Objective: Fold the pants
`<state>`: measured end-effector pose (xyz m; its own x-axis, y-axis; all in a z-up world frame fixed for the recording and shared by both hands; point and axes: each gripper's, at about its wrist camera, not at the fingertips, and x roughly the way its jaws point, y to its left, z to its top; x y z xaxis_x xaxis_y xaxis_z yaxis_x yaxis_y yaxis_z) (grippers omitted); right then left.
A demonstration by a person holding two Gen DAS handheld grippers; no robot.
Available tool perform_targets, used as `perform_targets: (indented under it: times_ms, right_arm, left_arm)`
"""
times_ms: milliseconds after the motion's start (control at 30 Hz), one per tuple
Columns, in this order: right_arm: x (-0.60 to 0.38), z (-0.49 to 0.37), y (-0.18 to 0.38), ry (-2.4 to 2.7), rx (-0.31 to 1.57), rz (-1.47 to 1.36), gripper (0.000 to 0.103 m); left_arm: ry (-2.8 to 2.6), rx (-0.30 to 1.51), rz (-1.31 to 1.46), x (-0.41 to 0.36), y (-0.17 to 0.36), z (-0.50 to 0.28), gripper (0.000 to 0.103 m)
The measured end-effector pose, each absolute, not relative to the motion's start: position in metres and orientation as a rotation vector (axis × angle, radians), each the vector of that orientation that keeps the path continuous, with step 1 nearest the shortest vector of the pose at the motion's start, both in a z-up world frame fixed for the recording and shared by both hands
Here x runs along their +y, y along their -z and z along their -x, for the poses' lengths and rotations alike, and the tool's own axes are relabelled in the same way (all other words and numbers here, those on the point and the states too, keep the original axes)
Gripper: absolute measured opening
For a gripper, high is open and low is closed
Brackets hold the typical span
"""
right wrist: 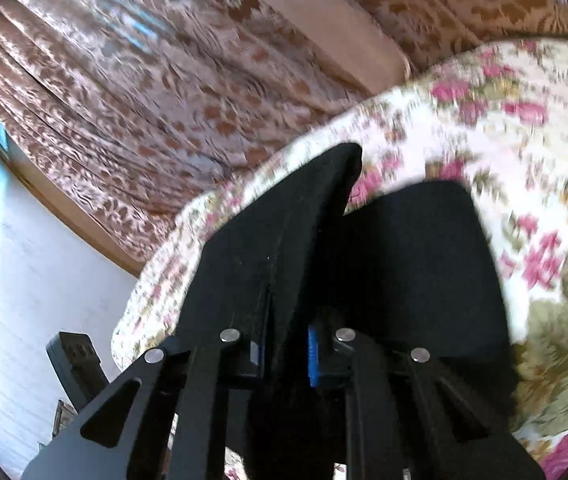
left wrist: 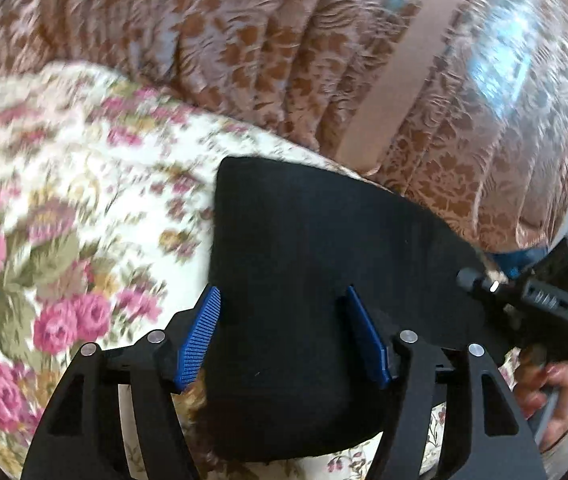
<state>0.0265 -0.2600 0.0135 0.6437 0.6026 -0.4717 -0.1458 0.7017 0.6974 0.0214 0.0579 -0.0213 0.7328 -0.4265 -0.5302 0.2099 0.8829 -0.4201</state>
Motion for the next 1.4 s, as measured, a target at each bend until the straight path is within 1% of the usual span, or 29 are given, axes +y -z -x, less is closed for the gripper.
perform_targets:
  times_ms: [100, 200, 333, 400, 533, 667, 733, 833, 867, 1000, 1133, 1267, 1400]
  right_arm:
    - [-0.272, -0.026, -0.029, -0.45, 0.725, -0.665, 0.013]
    - [-0.289, -0.027, -0.033, -0.412, 0.707, -0.653, 0.013]
    - [-0.304, -0.032, -0.013, -0.371, 0.756, -0.682, 0.013]
    - [-0.307, -0.032, 0.003, -0.343, 0.787, -0.686, 0.013]
    - [-0.312, -0.032, 0.033, -0.298, 0.822, -0.702, 0.015]
    - [-0.313, -0.024, 0.045, -0.29, 0.768, -0.715, 0.017]
    - [-0.311, -0.02, 0.039, -0.278, 0.763, -0.689, 0.021]
    - [-0.31, -0.015, 0.021, -0.241, 0.759, -0.617, 0.035]
    - [-0.31, -0.013, 0.012, -0.221, 0.75, -0.579, 0.038]
    - [-0.306, -0.014, -0.027, -0.217, 0.702, -0.473, 0.038]
    - [-0.285, -0.039, -0.057, -0.263, 0.716, -0.367, 0.037]
    - [-0.252, -0.073, -0.058, -0.286, 0.778, -0.222, 0.037]
    - [-0.241, -0.103, -0.041, -0.289, 0.847, -0.221, 0.037]
  left_arm:
    - [0.413, 0.633, 0.283, 0.04, 0.011, -0.025, 0.063]
    - [0.451, 0.629, 0.234, 0.022, 0.007, -0.035, 0.063]
    - [0.469, 0.651, 0.146, -0.003, 0.01, -0.044, 0.063]
    - [0.462, 0.669, 0.075, -0.018, 0.016, -0.046, 0.069]
    - [0.445, 0.659, -0.068, -0.036, 0.03, -0.04, 0.074]
    - [0.454, 0.639, -0.067, -0.032, 0.039, -0.039, 0.074]
    - [0.457, 0.642, -0.06, -0.03, 0.037, -0.039, 0.074]
    - [0.463, 0.663, -0.042, -0.026, 0.028, -0.038, 0.076]
    - [0.47, 0.679, -0.02, -0.022, 0.022, -0.039, 0.076]
    - [0.477, 0.683, 0.072, -0.008, -0.003, -0.049, 0.076]
    - [0.451, 0.72, 0.043, -0.015, -0.022, -0.081, 0.076]
    - [0.419, 0.772, -0.047, -0.04, -0.027, -0.12, 0.076]
    - [0.378, 0.835, -0.11, -0.058, -0.019, -0.148, 0.076]
